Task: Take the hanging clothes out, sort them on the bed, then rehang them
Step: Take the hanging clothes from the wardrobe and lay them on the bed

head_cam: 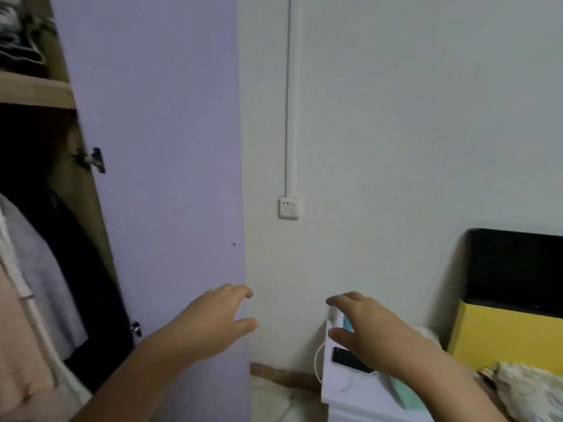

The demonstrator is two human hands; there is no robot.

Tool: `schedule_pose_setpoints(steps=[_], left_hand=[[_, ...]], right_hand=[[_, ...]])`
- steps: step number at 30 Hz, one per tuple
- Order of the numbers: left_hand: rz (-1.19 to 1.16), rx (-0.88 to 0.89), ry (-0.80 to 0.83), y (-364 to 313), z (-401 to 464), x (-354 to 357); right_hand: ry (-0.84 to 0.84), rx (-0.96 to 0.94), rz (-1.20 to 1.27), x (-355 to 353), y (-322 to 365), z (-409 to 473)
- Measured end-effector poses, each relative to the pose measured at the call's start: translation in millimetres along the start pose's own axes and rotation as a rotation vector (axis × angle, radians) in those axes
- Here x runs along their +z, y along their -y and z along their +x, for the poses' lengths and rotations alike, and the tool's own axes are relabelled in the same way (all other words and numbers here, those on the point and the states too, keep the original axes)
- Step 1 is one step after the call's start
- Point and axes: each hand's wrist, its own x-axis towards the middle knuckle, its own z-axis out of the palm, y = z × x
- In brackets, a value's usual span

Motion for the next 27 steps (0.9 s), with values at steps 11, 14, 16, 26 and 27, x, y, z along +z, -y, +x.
schedule_pose_setpoints(steps=[11, 14, 16, 26, 27], left_hand=[[0.012, -0.272, -0.104, 162.0, -25.2, -69.7], [-0.011, -0.366, -0.149, 194.3, -32.8, -81.0], [-0.023, -0.423, -0.177, 211.9, -37.1, -88.0], [-0.062, -0.68, -0.376, 279.9, -43.8, -118.2], [-0.06, -0.706, -0.408, 285.1, -44.8, -119.8]], right_hand=[[0.037, -0.359, 0.095, 41.0, 162.7, 128.3], [0.062, -0.459, 0.102, 45.3, 197.5, 159.4], [0.078, -0.531, 0.102, 46.9, 218.7, 180.6], [0.094, -0.859, 0.192, 52.0, 311.1, 277.6], [0.094, -0.891, 0.207, 53.0, 321.1, 283.8]])
